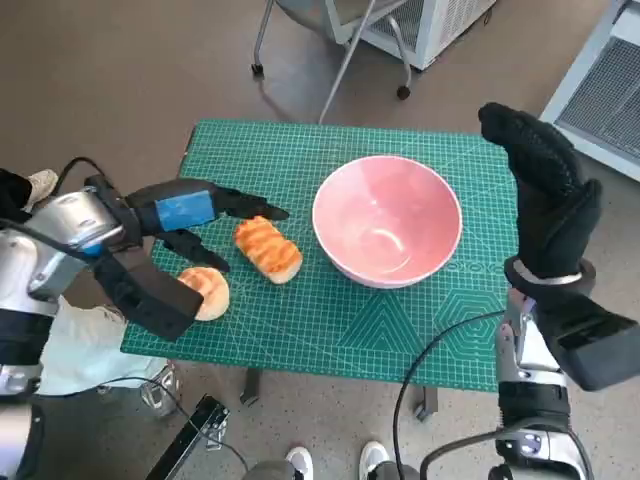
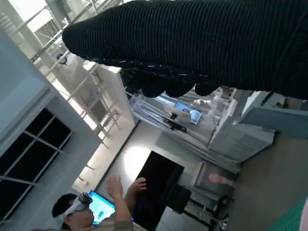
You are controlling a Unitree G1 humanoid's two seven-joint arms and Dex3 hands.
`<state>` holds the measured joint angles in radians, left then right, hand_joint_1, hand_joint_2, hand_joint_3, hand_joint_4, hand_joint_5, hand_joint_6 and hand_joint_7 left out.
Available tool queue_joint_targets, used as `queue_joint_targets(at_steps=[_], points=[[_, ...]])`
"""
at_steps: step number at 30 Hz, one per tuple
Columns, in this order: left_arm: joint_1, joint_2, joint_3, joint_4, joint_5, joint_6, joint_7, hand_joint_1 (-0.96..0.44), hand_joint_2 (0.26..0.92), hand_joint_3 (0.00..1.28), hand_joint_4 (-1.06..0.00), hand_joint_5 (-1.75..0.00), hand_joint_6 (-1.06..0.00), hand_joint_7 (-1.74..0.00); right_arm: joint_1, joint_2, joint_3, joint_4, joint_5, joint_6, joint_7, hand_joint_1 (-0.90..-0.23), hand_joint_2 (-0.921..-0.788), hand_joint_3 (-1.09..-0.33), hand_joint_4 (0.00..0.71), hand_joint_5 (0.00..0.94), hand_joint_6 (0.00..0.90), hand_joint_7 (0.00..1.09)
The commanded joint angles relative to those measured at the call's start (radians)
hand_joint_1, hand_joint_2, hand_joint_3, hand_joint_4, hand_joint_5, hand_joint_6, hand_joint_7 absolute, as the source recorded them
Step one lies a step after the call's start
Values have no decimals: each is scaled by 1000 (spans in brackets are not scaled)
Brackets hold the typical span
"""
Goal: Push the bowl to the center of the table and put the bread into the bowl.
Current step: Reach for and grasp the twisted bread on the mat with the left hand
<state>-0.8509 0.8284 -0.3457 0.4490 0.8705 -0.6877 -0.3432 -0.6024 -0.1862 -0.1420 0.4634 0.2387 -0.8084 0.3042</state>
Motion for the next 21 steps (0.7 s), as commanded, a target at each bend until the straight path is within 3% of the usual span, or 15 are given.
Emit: queue_joint_targets(at_steps=[1, 6, 21], points=[[-34, -17, -26, 25, 28, 21, 20, -125, 782, 4, -421, -10, -565, -93, 26, 4, -8, 15, -9, 10, -4, -582, -921, -776, 319, 14, 45, 754], [-49, -24, -49, 52, 50, 22, 35, -124, 785, 4, -435, -12, -578, -85, 34, 7, -12, 11, -14, 15, -10, -582, -921, -776, 320, 14, 46, 753], [-81, -59, -109, 106, 102, 56, 71, -100, 794, 4, -453, -8, -593, -60, 44, 16, -13, 2, 18, 31, 11, -582, -921, -774, 327, 13, 51, 746]])
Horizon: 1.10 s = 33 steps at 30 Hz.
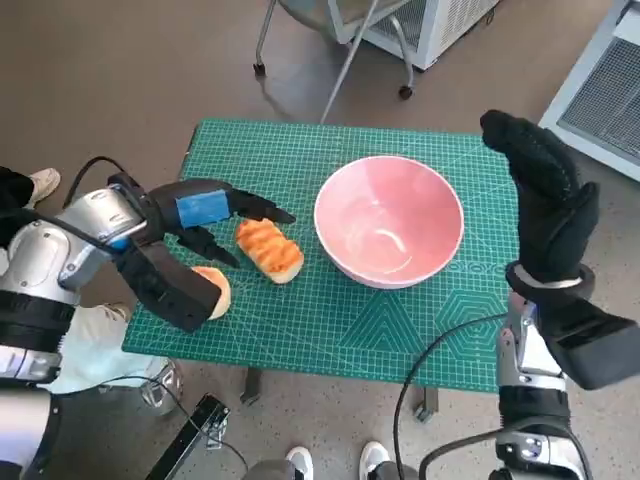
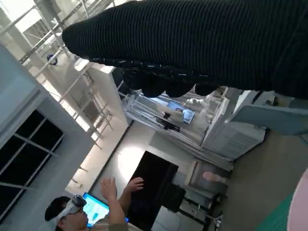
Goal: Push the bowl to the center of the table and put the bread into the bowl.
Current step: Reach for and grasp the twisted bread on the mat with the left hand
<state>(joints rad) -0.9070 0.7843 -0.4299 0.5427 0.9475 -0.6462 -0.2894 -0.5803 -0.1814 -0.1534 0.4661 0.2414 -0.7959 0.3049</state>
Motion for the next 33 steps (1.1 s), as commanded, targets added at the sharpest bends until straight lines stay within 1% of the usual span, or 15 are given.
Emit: queue_joint_targets(at_steps=[1, 10, 13, 15, 16, 18, 20, 28, 33], points=[[-26, -17, -29, 14, 29, 19, 20, -100, 795, 5, -453, -7, -593, -58, 23, 12, -1, -1, 16, 19, 11, -582, -921, -773, 327, 13, 51, 746], [-46, -50, -93, 50, 105, 48, 54, -94, 815, 11, -459, -6, -595, -45, 26, 23, 0, -1, 28, 22, 18, -587, -921, -761, 332, 14, 56, 741], [-60, -60, -117, 70, 128, 49, 68, -70, 838, 19, -464, -7, -605, -45, 29, 24, 1, -8, 31, 26, 18, -587, -921, -758, 335, 14, 57, 739], [-74, -69, -134, 89, 146, 50, 80, -34, 874, 33, -476, -12, -619, -48, 32, 25, 2, -14, 34, 29, 19, -588, -921, -756, 338, 15, 58, 737], [-83, -75, -145, 104, 156, 49, 89, -26, 881, 35, -479, -12, -622, -48, 33, 25, 2, -16, 36, 30, 20, -588, -921, -756, 338, 15, 58, 737], [-97, -85, -163, 129, 173, 48, 104, 10, 905, 58, -493, -17, -637, -52, 36, 26, 1, -20, 39, 32, 22, -589, -921, -755, 341, 16, 59, 735], [-110, -95, -183, 153, 190, 46, 123, 35, 913, 84, -506, -21, -653, -57, 39, 26, 0, -24, 41, 34, 25, -591, -921, -754, 342, 16, 59, 734], [-155, -137, -269, 242, 260, 48, 190, 173, 921, 250, -561, -30, -707, -65, 51, 33, -3, -37, 43, 36, 31, -593, -921, -752, 344, 15, 62, 730], [-177, -160, -318, 296, 292, 45, 233, 195, 921, 270, -606, -42, -744, -75, 55, 33, -4, -39, 43, 35, 31, -592, -921, -752, 345, 14, 63, 728]])
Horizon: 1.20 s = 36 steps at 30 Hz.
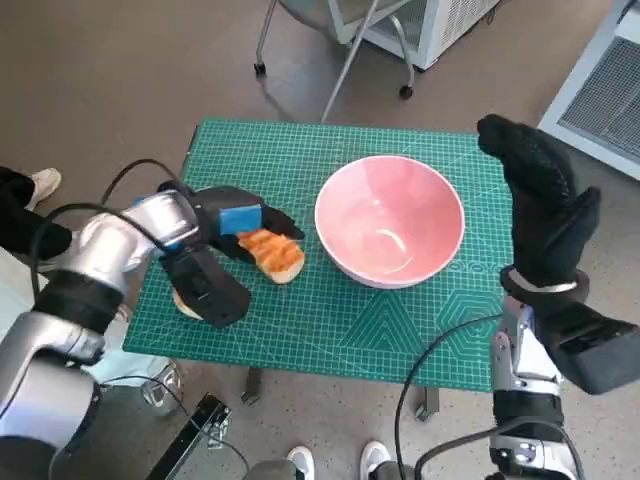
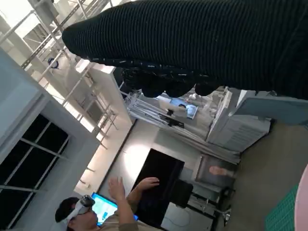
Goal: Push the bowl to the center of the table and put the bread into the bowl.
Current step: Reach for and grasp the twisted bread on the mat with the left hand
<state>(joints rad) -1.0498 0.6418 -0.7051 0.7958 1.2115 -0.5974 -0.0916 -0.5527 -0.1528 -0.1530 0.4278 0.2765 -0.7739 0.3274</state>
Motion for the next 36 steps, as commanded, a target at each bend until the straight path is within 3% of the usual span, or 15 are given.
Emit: queue_joint_targets(at_steps=[1, 6, 7, 8, 10, 11, 12, 15, 16, 18, 20, 26, 32, 36], points=[[-39, -21, -51, 55, 33, -5, 43, 178, 921, 256, -624, -45, -760, -79, 28, 5, -4, 0, 8, 13, 9, -593, -921, -751, 345, 14, 63, 728], [-66, -34, -79, 106, 30, -22, 69, 98, 921, 199, -692, -54, -829, -105, 31, 3, -7, -1, 9, 13, 8, -594, -921, -752, 346, 13, 65, 727], [-71, -35, -81, 115, 26, -27, 72, 8, 921, 194, -709, -57, -778, -349, 31, 3, -8, -1, 10, 13, 8, -593, -921, -752, 346, 13, 65, 727], [-78, -36, -84, 124, 24, -31, 79, -120, 921, 203, -734, -60, -684, -723, 31, 3, -9, 0, 11, 14, 8, -592, -921, -752, 346, 13, 65, 726], [-86, -36, -91, 138, 26, -35, 98, -257, 921, 197, -779, -71, -603, -1100, 32, 3, -9, -2, 12, 15, 7, -591, -921, -752, 346, 13, 66, 726], [-90, -36, -94, 143, 28, -37, 107, -205, 921, 185, -739, -304, -598, -1132, 33, 4, -10, -3, 11, 15, 7, -592, -921, -752, 347, 13, 66, 726], [-92, -36, -97, 147, 29, -38, 114, -131, 921, 180, -665, -658, -578, -1191, 33, 5, -9, -3, 11, 15, 6, -593, -921, -752, 347, 12, 66, 725], [-99, -26, -105, 152, 35, -44, 166, -43, 921, 172, -582, -1076, -552, -1271, 34, 7, -9, -5, 8, 15, 3, -595, -921, -752, 347, 12, 67, 725], [-100, -23, -107, 153, 37, -43, 180, -34, 920, 171, -575, -1115, -549, -1280, 34, 8, -8, -4, 7, 15, 2, -595, -921, -752, 347, 12, 67, 725], [-103, -20, -109, 158, 37, -40, 194, -13, 838, 323, -556, -1238, -537, -1331, 33, 9, -8, -3, 4, 14, 0, -596, -921, -751, 347, 11, 67, 725], [-108, -16, -113, 163, 36, -39, 201, -6, 804, 386, -549, -1282, -534, -1349, 32, 10, -8, -1, 2, 13, -1, -596, -921, -751, 347, 11, 67, 725], [-120, -4, -118, 177, 36, -32, 218, 0, 899, 164, -595, -1230, -586, -1267, 28, 13, -8, 9, -2, 8, -2, -597, -921, -750, 348, 11, 68, 725], [-118, 1, -101, 185, 3, -30, 166, 0, 918, 116, -615, -1075, -619, -1342, 25, 16, -8, 16, -5, 6, -3, -597, -921, -749, 349, 10, 69, 726], [-112, 8, -96, 181, -13, -31, 148, -1, 920, 119, -600, -1144, -610, -1299, 24, 17, -9, 21, -3, 5, 0, -597, -921, -748, 349, 10, 70, 726]])
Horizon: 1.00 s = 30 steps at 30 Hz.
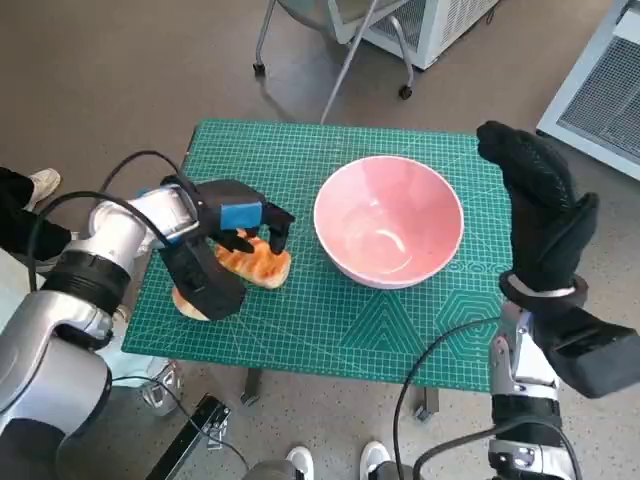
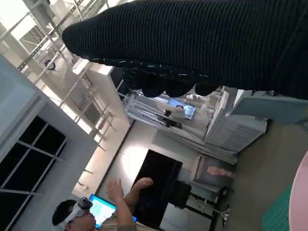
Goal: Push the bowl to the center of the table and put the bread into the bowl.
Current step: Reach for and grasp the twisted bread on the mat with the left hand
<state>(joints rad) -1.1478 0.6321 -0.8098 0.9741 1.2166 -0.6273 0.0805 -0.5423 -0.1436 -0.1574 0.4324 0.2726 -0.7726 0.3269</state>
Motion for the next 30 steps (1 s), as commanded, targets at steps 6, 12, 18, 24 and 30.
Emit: queue_joint_targets(at_steps=[6, 12, 18, 24, 30], points=[[-8, 20, 21, 5, -56, -14, -50, -1, 921, 125, -577, -1160, -616, -1299, 14, 12, -4, 20, 3, 4, 3, -597, -921, -748, 349, 9, 70, 725], [1, 29, 48, 1, -116, -23, -129, -1, 921, 175, -469, -1234, -613, -1324, 17, 11, -5, 20, 4, 6, 4, -597, -921, -747, 349, 8, 71, 724], [30, 35, 89, -79, -175, 88, -366, -249, 751, 33, -338, -172, -444, -289, 21, 8, -5, 7, 8, 17, 3, -597, -921, -748, 350, 8, 71, 723], [102, 39, 147, -208, -233, 220, -539, -498, 714, 4, -229, -19, -338, -56, 24, 7, -5, 1, 5, 20, 0, -593, -921, -749, 350, 7, 71, 724], [154, 41, 174, -289, -254, 297, -631, -526, 711, 2, -191, -2, -310, -17, 26, 6, -5, -1, -4, 19, -3, -593, -921, -752, 350, 6, 71, 725]])
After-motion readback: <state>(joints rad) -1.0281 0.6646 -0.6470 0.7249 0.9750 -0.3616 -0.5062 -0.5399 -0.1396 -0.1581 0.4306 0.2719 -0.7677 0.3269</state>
